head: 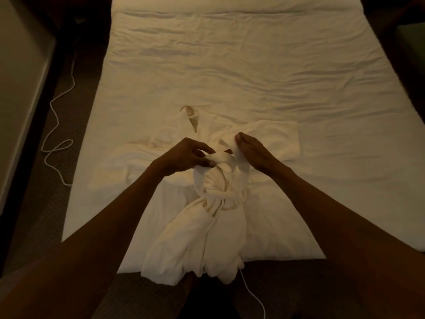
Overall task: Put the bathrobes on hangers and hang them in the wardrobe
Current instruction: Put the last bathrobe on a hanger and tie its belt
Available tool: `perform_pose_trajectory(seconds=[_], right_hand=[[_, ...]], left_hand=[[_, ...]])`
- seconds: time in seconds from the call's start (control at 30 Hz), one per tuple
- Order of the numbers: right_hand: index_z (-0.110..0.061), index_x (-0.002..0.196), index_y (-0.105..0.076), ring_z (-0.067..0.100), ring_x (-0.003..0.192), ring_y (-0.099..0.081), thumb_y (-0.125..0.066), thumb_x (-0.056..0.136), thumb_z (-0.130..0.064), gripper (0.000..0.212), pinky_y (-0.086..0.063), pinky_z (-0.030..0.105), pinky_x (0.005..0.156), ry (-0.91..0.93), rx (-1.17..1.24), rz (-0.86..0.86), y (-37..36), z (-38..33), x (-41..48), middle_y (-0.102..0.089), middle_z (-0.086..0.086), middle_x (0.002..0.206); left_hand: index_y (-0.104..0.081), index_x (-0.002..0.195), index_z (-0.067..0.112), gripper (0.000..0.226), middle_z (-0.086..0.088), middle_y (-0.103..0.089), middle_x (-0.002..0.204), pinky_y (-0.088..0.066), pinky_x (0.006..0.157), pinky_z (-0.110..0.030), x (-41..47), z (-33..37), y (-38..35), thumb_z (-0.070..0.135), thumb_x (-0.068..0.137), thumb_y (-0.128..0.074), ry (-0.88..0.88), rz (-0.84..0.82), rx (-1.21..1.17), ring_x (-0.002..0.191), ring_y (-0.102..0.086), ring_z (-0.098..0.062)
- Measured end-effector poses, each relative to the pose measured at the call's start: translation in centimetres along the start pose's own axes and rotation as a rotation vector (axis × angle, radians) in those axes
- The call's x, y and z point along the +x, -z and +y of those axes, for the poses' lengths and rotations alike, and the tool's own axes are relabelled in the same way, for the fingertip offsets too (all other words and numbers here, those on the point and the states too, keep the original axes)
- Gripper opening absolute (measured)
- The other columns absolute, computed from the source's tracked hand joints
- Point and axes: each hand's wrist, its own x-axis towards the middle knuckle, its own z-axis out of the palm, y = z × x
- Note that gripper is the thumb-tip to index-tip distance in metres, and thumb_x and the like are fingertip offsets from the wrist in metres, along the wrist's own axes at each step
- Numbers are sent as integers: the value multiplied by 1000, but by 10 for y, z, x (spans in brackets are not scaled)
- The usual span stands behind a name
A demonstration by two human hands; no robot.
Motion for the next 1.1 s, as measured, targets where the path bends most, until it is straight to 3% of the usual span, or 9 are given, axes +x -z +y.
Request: perform_pose_trajectory(seconds=[0.07,0.17,0.37,0.5,0.63,0.77,0.83,0.97,1.1], right_hand=[[-3,123,-58,20,112,-54,-32,106,-29,41,-37,32,106,-37,80,-3,-1,-5,-1,-59,8,121],[4,127,-56,29,121,-53,-34,106,-26,42,-37,37,106,-37,146,-41,-2,-4,0,-58,18,128],[-11,86,-51,17,76,-50,-35,105,-35,35,-40,38,78,29,-40,-11,-5,8,5,-57,4,83],[-20,102,-50,11,65,-52,-46,99,-43,24,-38,29,60,45,-192,-5,0,14,4,-55,-5,71],[-36,110,-52,22,82,-61,-42,98,-46,19,-40,31,68,79,-467,49,2,11,8,-65,-3,88],[-27,121,-60,27,109,-57,-38,101,-38,32,-37,31,78,15,-668,-122,6,-2,10,-61,3,126],[-18,125,-60,27,106,-57,-37,103,-37,37,-38,30,79,-53,-556,-239,9,-4,10,-60,8,126],[-20,123,-62,17,67,-52,-41,100,-48,42,-41,26,53,-236,-186,-335,12,-4,7,-62,6,86],[-16,108,-67,14,62,-49,-46,97,-53,44,-39,24,51,-215,-126,-357,12,1,-1,-59,1,76]], left_hand=[[-75,107,19,35,0,-74,93,-58,81,-32,2,-5,-5,25,74,-85,-29,121,76,91,-68,-17],[-78,99,22,30,7,-74,90,-58,83,-32,7,-7,-13,26,70,-88,-69,259,44,87,-68,-9],[-63,84,19,32,2,-72,70,-51,65,-24,7,-6,-16,23,67,-90,-106,338,7,68,-66,-10],[-71,64,20,30,-6,-70,81,-43,73,-16,10,-14,-19,-7,77,-68,-218,299,278,83,-65,-20],[-80,89,20,26,-9,-63,102,-44,80,-37,13,-18,-35,0,90,-62,-284,336,574,97,-56,-29],[-73,115,23,33,-10,-57,115,-46,73,-46,8,-27,-43,6,90,-59,-296,386,692,101,-53,-34],[-65,126,23,36,-7,-51,126,-47,82,-48,3,-27,-45,24,90,-66,-276,386,679,111,-49,-32],[-60,133,22,68,-1,-45,133,-41,102,-42,3,-29,-49,51,75,-79,-55,227,306,125,-39,-21],[-75,105,19,30,-3,-58,118,-46,96,-37,5,-32,-41,36,80,-79,-68,198,183,111,-53,-19]])
